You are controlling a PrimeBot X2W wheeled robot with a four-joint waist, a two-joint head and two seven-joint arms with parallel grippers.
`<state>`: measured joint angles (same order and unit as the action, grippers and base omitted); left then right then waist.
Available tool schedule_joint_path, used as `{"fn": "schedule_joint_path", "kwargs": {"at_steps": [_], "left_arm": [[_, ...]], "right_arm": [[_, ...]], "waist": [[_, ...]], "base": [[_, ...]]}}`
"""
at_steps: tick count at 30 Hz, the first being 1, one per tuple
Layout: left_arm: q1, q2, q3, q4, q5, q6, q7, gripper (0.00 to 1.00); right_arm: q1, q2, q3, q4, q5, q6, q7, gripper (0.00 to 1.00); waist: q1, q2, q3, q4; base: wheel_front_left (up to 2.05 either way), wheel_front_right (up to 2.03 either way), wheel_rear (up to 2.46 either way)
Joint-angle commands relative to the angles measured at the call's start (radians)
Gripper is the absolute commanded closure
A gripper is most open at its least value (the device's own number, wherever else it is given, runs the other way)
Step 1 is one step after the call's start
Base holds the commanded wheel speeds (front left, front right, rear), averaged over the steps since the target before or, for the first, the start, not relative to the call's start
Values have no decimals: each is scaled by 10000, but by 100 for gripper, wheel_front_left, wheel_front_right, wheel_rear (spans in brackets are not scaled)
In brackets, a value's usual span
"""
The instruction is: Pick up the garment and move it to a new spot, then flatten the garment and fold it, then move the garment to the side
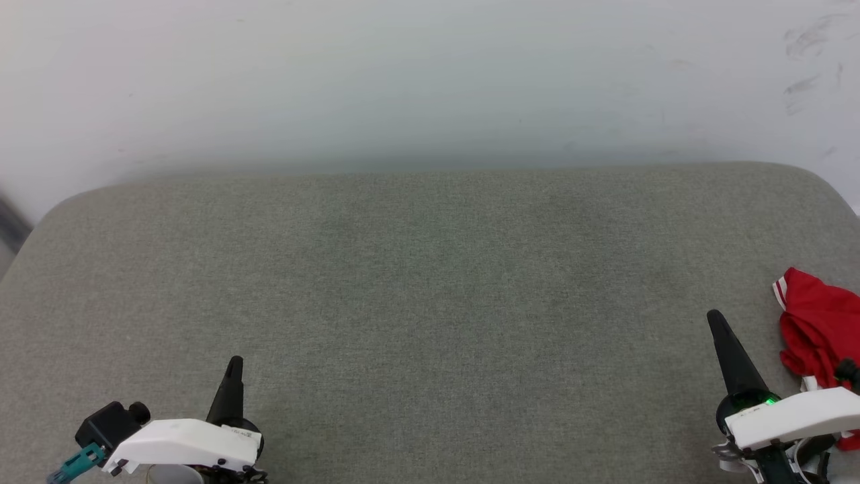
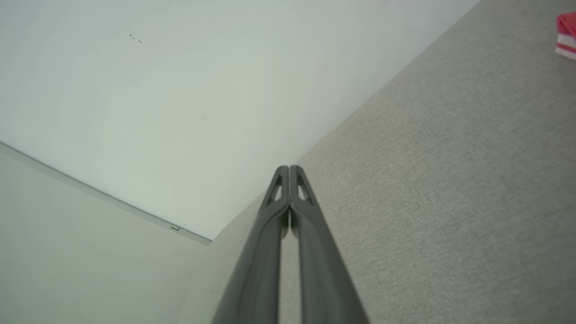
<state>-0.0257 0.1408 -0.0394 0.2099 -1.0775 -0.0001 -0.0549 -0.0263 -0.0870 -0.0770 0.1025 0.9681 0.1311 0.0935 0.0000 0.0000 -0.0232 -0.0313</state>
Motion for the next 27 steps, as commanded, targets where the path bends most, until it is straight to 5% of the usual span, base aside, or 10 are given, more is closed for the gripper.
{"fn": "schedule_joint_path", "kwargs": {"at_steps": [1, 27], "left_arm": [[-254, -28, 111, -65, -220, -86, 55, 100], [-547, -404, 735, 114, -2449, -636, 771, 100]], "right_arm": [[-309, 23, -38, -30, 296, -3, 16, 100], [-561, 175, -194, 603, 2958, -3, 101, 100]], "waist": [[0, 0, 4, 6], [0, 0, 97, 116]], "base": [[0, 0, 0], [0, 0, 0]]}}
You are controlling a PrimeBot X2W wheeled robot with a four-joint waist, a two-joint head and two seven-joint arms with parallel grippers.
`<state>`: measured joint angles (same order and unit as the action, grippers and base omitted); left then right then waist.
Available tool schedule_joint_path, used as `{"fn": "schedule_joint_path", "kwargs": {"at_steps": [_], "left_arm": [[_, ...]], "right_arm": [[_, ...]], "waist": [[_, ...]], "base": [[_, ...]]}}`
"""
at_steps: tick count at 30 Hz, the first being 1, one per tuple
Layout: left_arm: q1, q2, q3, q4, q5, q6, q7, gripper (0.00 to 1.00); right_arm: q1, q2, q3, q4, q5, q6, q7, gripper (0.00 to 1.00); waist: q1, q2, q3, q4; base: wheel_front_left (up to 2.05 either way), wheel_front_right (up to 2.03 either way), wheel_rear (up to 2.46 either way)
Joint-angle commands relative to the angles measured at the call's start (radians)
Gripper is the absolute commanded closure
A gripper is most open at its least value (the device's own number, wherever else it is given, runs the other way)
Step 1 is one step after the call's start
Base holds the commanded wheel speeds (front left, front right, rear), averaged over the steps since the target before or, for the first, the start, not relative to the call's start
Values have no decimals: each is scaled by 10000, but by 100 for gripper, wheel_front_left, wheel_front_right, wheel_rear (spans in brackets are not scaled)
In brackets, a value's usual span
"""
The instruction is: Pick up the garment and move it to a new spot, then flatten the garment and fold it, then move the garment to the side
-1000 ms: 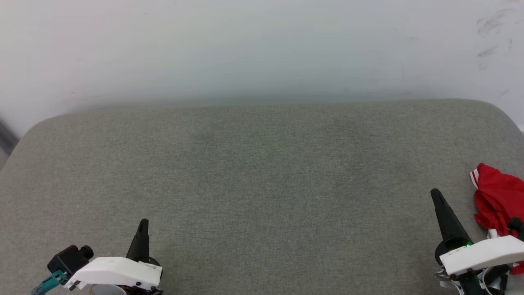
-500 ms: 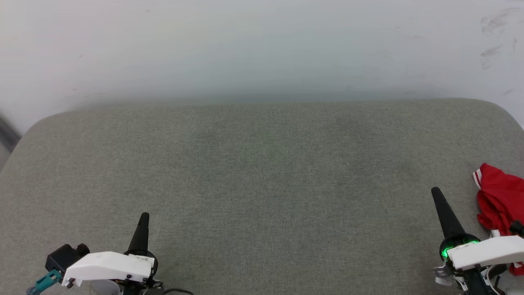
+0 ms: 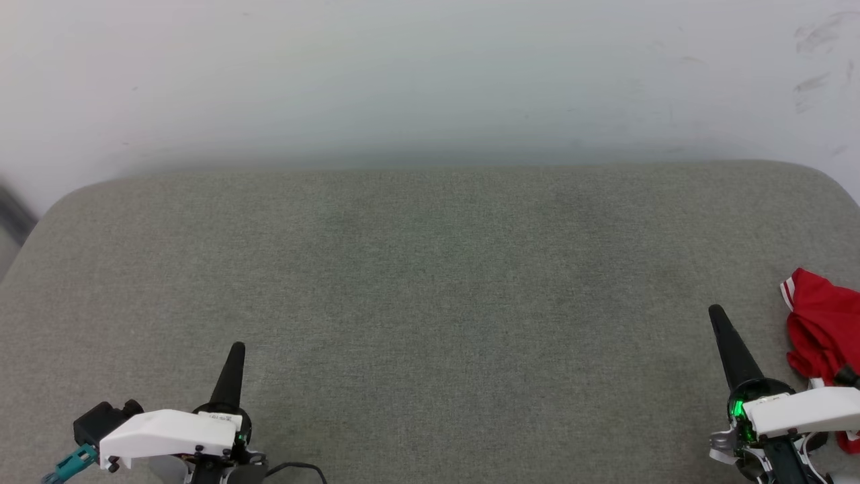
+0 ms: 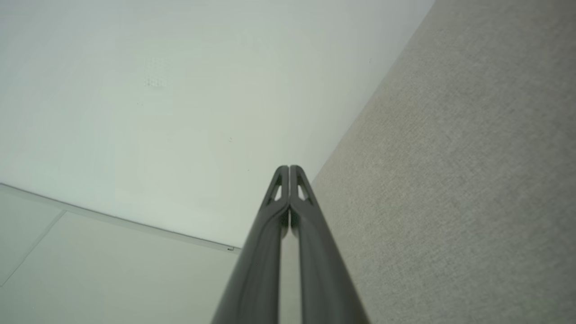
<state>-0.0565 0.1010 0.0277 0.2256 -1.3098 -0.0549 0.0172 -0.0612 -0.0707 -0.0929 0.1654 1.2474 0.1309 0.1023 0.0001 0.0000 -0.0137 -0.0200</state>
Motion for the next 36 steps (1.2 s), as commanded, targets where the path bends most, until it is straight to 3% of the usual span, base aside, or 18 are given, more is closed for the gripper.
{"fn": "schedule_joint_path", "kwargs": {"at_steps": [1, 36], "left_arm": [[-241, -17, 84, -37, -201, -98, 67, 100], [-515, -401, 715, 161, -2441, -641, 797, 100]], "right_arm": [[-224, 17, -40, -2, 254, -1, 17, 100], [-459, 184, -185, 649, 2944, -3, 101, 100]], "waist": [[-1, 0, 5, 7], [-1, 0, 126, 151]], "base": [[0, 0, 0], [0, 0, 0]]}}
